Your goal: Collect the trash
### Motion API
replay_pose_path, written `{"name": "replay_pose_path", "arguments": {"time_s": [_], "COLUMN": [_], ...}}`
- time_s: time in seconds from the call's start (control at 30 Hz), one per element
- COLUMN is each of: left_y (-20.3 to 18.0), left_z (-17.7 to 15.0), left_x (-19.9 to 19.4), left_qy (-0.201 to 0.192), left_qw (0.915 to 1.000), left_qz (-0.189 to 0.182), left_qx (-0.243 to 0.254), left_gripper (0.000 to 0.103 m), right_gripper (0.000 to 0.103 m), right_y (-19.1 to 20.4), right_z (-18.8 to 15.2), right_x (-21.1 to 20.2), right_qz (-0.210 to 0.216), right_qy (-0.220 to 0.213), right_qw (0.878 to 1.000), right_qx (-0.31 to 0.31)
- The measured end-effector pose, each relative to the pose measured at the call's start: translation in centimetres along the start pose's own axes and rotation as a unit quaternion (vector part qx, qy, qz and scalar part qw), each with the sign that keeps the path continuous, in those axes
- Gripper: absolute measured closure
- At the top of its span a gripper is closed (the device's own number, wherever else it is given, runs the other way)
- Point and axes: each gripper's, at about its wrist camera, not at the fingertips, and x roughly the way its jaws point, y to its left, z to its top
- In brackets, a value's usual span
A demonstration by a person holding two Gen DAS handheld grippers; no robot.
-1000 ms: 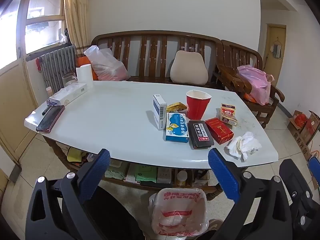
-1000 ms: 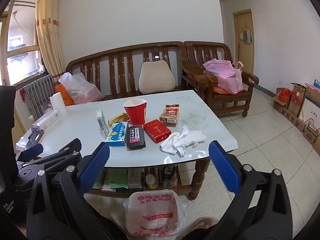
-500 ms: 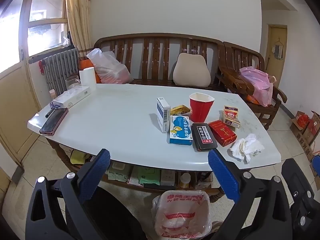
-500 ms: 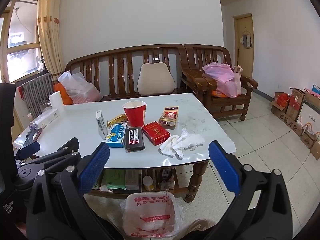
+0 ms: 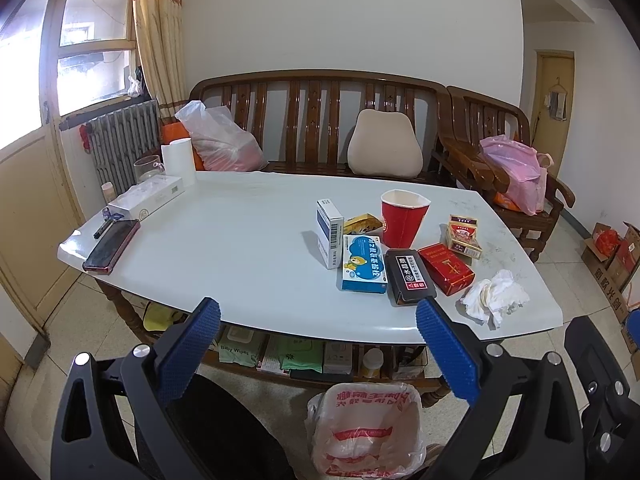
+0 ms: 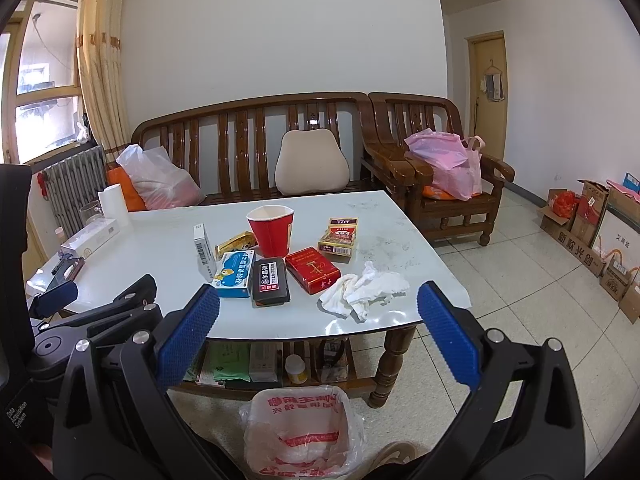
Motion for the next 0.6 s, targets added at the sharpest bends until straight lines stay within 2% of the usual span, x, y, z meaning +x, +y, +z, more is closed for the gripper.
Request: {"name": "replay_pose_path", "arguments": {"time_s": [0.6], "left_y": [0.1], "left_z": [-0.28], "left_x": [-0.24], "left_qy": [-0.001], "left_qw": [1.0], "left_qz": [0.001], "left_qx": [0.001], "left_gripper": [0.007], "right_gripper": [0.006], "right_y": [-0.16], "right_z": [0.1], "right_x": [-0.24], "right_qz": [-0.002], "right_qy": [-0.003], "right_qw": [1.0], "right_qx": [-0.002]}}
